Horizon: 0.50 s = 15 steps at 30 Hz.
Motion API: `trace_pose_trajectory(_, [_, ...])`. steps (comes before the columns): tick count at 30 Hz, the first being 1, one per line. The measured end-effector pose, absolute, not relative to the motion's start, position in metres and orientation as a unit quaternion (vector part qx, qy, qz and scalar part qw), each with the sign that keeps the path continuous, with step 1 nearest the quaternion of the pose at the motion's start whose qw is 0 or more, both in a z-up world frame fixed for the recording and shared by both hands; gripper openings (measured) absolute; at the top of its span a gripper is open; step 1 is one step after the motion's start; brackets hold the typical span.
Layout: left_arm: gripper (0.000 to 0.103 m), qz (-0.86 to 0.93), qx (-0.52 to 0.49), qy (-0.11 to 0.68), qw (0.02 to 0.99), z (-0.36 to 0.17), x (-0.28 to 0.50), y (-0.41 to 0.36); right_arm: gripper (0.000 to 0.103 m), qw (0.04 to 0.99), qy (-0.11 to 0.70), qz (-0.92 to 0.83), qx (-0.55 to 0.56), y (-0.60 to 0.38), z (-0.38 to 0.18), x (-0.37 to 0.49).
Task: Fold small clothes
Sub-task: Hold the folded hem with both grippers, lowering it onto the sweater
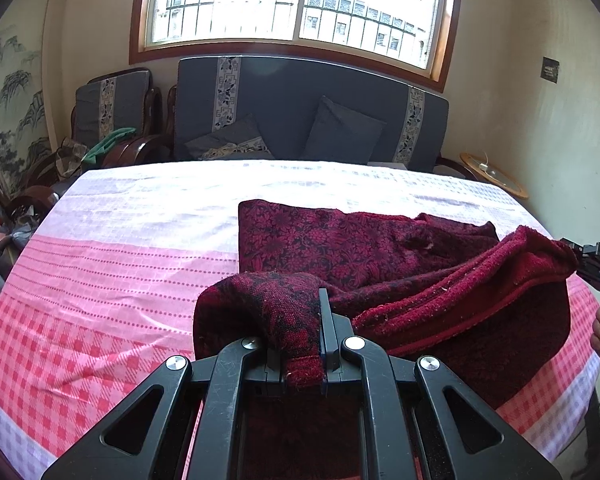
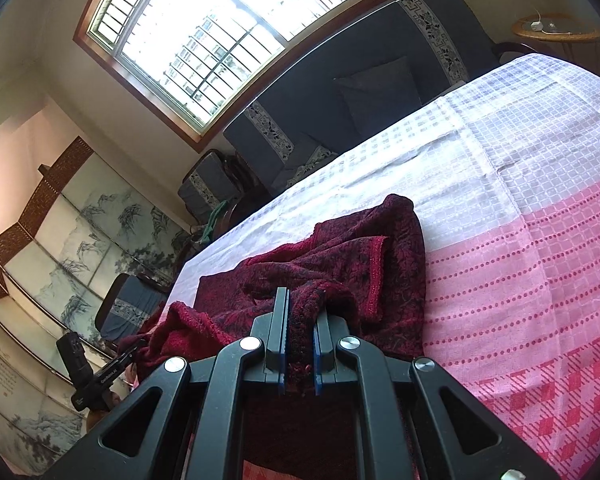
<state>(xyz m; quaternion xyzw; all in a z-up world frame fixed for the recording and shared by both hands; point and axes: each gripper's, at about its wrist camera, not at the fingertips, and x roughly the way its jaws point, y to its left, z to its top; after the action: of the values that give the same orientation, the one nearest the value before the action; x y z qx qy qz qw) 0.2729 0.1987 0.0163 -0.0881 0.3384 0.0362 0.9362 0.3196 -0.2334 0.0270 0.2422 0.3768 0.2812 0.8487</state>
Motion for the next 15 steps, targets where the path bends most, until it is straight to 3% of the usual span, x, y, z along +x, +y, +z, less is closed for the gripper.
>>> trace_pose_trajectory(15, [0.011, 0.046, -0.09, 0.349, 0.932, 0.007, 0.305, 0.209, 0.009, 0.842, 0.385, 0.278, 0.256, -0.229, 0.016, 0.352])
